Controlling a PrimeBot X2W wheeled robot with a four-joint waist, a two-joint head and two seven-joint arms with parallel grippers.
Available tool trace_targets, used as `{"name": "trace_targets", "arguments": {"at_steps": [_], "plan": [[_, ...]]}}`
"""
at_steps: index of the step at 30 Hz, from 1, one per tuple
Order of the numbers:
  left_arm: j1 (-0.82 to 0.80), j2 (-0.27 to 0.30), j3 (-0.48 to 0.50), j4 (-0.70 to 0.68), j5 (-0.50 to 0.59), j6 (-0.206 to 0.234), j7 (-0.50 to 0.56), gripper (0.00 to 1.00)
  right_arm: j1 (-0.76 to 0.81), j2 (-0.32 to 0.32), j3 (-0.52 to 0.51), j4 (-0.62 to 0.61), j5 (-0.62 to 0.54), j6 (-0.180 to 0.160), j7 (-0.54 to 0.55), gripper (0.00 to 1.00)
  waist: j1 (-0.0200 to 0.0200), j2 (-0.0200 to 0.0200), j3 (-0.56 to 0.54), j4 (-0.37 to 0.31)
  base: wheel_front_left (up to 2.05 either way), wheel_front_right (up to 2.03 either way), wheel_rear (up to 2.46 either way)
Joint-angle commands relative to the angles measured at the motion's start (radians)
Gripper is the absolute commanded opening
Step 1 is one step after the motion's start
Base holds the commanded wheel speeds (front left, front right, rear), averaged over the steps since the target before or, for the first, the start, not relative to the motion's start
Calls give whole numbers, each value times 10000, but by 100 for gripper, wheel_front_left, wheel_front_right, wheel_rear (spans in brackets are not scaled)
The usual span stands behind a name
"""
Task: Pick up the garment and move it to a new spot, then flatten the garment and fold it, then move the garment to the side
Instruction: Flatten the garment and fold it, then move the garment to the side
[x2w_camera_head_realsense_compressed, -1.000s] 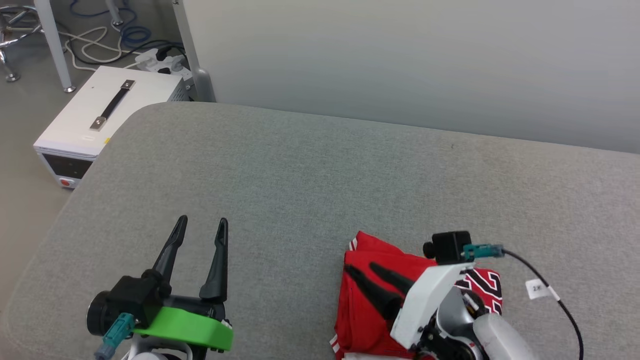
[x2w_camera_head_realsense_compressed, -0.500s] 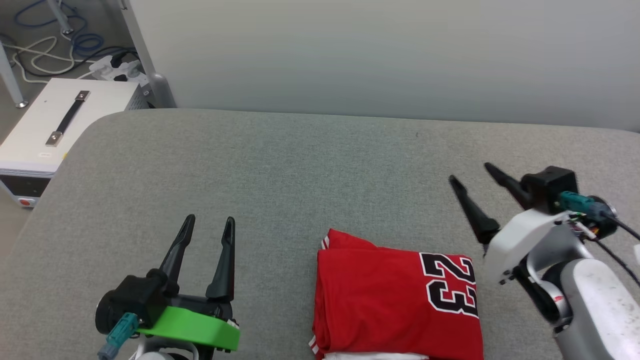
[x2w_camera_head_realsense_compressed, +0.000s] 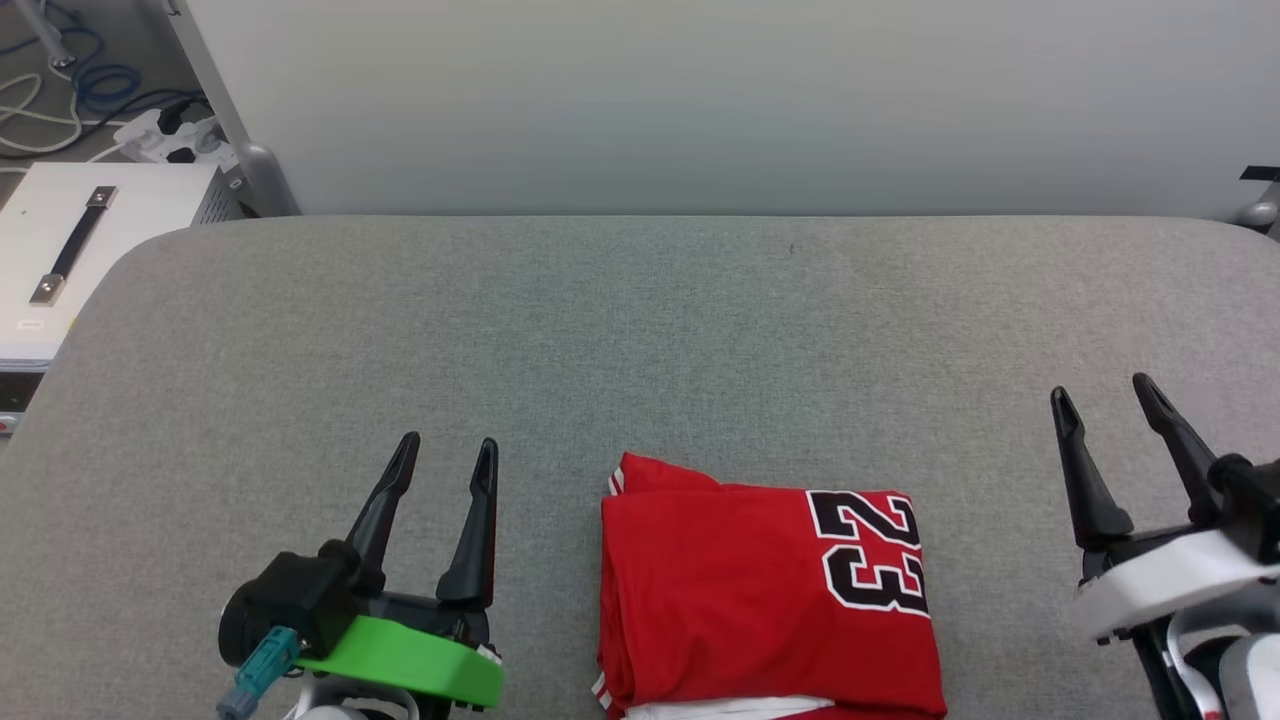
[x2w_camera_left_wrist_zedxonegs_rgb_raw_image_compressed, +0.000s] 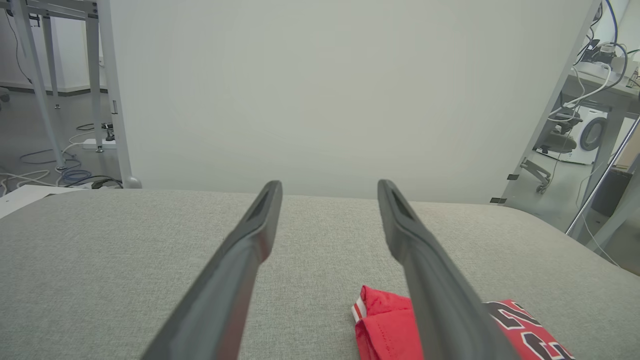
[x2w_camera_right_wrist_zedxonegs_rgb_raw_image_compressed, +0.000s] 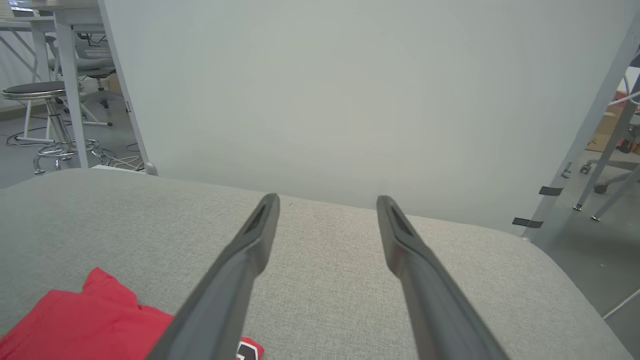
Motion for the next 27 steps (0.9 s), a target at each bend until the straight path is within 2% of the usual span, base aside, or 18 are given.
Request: {"name": "trace_targets", "arguments": {"at_steps": [1,12,27], "plan": [[53,-66,25,8,-8,-27,-59,100,271,227,-101,-134,-37,-9,-178,100,0,0,18,-15,0,0,0],[113,-17,-45,163,-64,-27,-59,100,1431,1280,-587,-204,-256,-9,-948,100,0,0,110,-5,0,0,0],[53,-43,-92,316,9,-27,-59,100,1426,1521,-490,68,-337,-9,-903,100,0,0,66,79,0,0,0]]}}
